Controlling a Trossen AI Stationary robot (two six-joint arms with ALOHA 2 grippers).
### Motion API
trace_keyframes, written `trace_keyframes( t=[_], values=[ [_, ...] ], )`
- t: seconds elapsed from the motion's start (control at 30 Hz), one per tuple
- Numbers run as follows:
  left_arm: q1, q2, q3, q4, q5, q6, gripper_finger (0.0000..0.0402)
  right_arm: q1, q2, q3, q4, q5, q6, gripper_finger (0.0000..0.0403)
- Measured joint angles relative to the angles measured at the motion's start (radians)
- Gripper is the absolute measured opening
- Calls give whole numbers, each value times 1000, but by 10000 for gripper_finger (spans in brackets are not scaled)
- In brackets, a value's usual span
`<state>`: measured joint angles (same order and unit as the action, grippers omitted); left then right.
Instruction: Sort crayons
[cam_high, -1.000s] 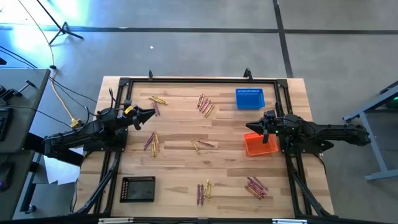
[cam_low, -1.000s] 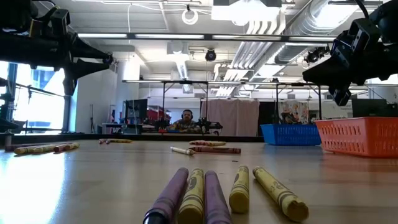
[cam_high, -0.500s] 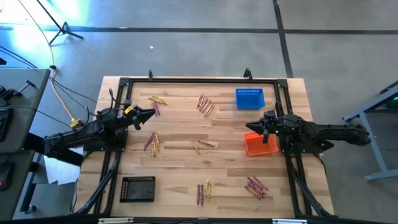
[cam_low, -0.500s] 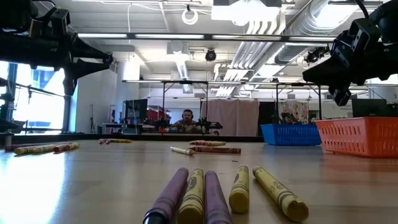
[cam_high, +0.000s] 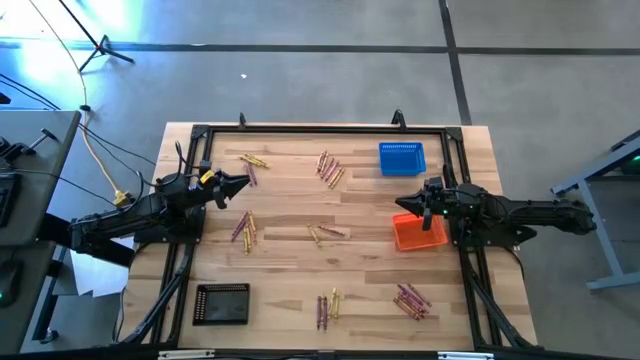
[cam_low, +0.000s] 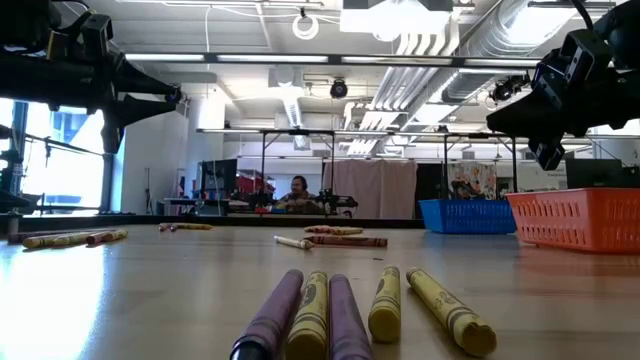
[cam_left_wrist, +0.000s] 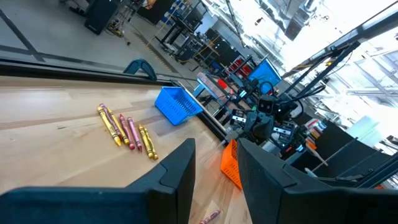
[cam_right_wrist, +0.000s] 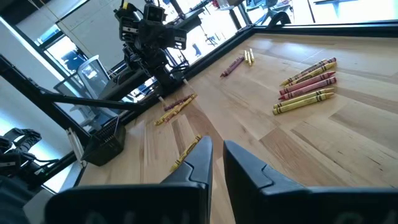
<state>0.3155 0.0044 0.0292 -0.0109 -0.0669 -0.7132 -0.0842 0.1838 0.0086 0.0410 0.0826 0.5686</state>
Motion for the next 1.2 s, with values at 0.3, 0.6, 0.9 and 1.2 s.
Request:
trace_keyframes(
  t=[0.3,0.6,0.9,1.2],
  values=[
    [0,0,0,0,0,0,106,0,0,0,0,0,0,26],
    [0,0,0,0,0,0,106,0,0,0,0,4,-1,26],
    [0,0,0,0,0,0,106,0,0,0,0,82,-158,26],
    [0,0,0,0,0,0,106,0,0,0,7,116,-223,26]
  ],
)
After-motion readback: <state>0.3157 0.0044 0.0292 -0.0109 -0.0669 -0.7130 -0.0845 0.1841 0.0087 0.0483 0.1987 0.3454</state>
